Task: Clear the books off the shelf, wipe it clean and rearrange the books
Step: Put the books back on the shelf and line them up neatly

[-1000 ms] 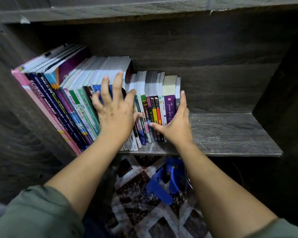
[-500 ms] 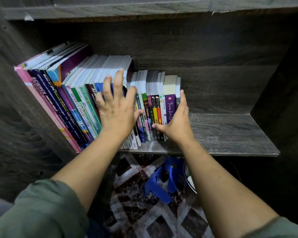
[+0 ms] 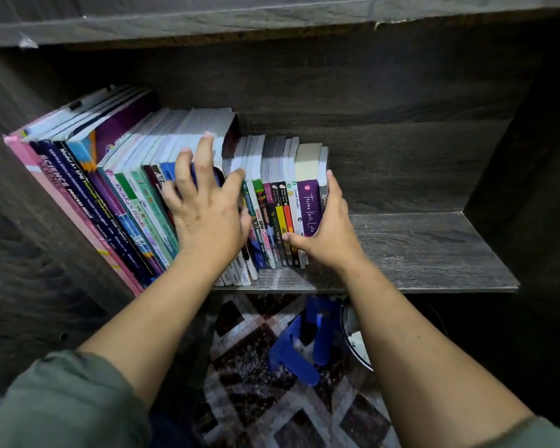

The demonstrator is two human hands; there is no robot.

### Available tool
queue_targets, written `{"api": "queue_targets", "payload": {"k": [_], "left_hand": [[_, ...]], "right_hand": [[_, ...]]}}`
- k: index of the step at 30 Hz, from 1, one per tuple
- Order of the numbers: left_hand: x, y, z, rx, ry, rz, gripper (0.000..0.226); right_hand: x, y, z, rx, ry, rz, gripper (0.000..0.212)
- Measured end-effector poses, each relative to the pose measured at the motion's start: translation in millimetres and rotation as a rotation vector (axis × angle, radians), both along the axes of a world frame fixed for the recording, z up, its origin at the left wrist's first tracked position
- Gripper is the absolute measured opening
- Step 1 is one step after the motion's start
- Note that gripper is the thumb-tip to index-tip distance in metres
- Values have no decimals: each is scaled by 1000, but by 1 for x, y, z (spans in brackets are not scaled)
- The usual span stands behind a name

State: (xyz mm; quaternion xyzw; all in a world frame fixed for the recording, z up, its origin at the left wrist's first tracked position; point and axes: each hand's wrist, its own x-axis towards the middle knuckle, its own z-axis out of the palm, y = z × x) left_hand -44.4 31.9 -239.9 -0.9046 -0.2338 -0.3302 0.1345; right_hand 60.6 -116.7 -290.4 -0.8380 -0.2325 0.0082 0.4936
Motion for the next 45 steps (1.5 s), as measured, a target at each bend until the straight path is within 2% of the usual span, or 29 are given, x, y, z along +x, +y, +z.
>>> {"api": "queue_targets", "payload": {"k": [6,12,15,16,20,23,29,37,42,45], "left_hand": [[-6,-11,0,-104,-26,-78,41],[-25,-27,-5,-103,-227,-221,22],[-35,-48,4,-437,-212,-259,17],[-37,-53,6,-530,-166,-243,23],[-27,-54,13,-641,31,-160,86],[-21,-49,21,-621,168,-89,100],[-50,-34,67,-517,266,-51,91],[-97,-32,82,-438,400,-53,87],[-96,-42,70,-442,420,-64,72],[-92,-39,69,-458,403,-73,76]], "right_hand": [[-1,3,1,-19,-9,-4,132],[-1,8,0,-14,-15,-41,121],[-4,12,3,20,-43,-79,114],[-6,14,4,36,-80,-86,112],[-17,22,14,-15,-287,-72,104],[-22,27,21,-120,-438,-71,93],[-26,33,30,-243,-499,-15,76],[-42,56,33,-400,-563,-3,66],[-38,64,33,-397,-523,-36,50],[-33,68,33,-365,-527,-82,42]]}}
